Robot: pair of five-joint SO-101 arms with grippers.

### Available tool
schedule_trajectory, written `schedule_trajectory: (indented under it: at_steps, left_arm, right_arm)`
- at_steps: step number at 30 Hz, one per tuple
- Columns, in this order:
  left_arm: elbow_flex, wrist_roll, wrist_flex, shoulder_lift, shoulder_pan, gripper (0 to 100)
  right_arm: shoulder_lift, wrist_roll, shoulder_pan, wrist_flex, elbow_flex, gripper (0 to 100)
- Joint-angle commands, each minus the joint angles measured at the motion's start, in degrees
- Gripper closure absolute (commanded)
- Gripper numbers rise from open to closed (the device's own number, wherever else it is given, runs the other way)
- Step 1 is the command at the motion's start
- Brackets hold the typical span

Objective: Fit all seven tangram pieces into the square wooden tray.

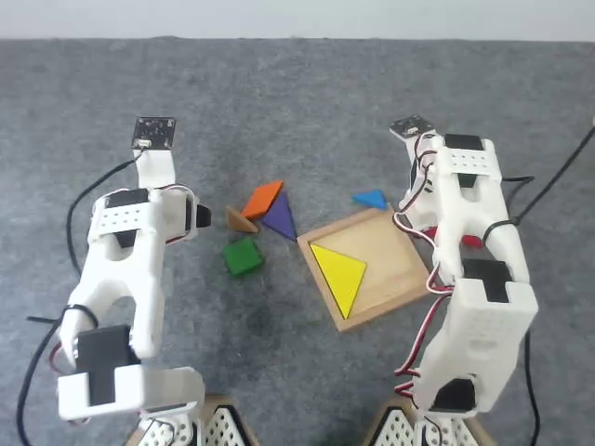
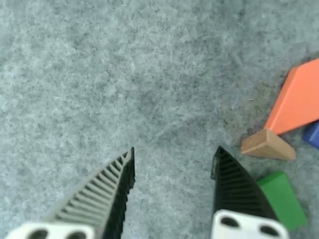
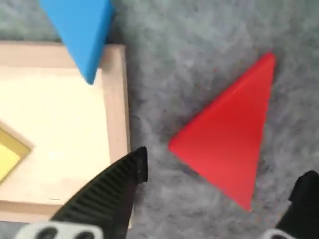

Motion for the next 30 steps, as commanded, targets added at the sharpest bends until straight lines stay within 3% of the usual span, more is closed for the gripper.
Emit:
schedule_trajectory:
  at_steps: [1,30]
  left_arm:
    - [-0.31,0.09,-1.14,-0.26,-0.35,75]
    - [-0.31,0.09,-1.14,-0.26,-0.35,75]
  right_arm:
    - [-0.66,2.2,-0.13,0.57,-3.16,56.0]
    - [6.9,3.78,2.59,-5.41,-7.74,56.0]
